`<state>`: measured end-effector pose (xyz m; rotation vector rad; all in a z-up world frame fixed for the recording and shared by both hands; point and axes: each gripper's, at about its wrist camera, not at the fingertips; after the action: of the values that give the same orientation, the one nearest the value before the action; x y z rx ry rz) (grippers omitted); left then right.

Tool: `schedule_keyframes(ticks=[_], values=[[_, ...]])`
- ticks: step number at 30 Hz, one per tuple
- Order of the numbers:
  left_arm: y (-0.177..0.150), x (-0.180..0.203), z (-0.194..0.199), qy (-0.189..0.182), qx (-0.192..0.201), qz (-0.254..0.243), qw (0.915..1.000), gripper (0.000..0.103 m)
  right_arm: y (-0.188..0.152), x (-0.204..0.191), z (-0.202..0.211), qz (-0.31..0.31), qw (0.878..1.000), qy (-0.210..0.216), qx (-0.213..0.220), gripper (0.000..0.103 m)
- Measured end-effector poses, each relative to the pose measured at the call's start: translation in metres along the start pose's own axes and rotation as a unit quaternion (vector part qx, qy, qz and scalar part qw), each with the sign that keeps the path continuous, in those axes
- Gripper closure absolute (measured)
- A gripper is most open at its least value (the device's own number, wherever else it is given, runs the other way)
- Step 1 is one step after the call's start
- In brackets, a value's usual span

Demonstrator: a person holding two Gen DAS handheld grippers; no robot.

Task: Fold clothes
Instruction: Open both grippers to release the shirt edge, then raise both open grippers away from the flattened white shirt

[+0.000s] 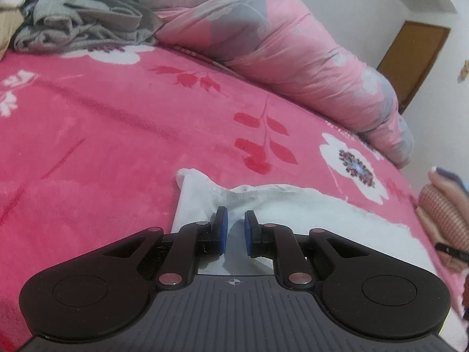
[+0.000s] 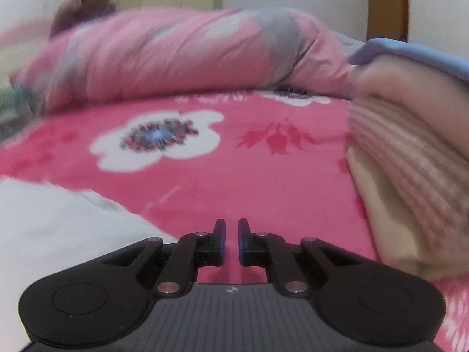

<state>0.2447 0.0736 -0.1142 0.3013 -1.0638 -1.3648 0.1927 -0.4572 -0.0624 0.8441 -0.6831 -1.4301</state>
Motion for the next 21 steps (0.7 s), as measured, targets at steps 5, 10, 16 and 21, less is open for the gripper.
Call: schedule_keyframes(ticks=[5,10,16,21], values=[[0.010,0.011,0.019,0.020,0.007,0.004,0.9998,0.084,-0.018,-0.012,0.053,-0.014,0.999,0.036,0.035,0.094],[0.015,0.027,0.056,0.021,0.025,0.001,0.9995,0.083,-0.040,-0.014,0.084,-0.036,0.996,0.076,0.030,0.084],[-0.013,0.053,0.090,0.031,0.006,-0.045,0.9985,0.083,-0.072,-0.037,0.085,-0.010,0.987,0.161,-0.010,0.084],[-0.034,0.059,0.109,0.036,0.002,-0.055,0.9979,0.083,-0.081,0.002,0.079,-0.083,0.990,0.108,-0.026,0.085]])
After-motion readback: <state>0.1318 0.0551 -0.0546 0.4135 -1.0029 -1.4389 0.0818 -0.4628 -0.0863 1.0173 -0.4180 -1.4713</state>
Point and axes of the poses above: each gripper's, at about its wrist camera, not at the fingertips, and z roughly against the way its jaws point, x to its right, y to its top, and after that the axes turned 3 degrees about -z, right-handed
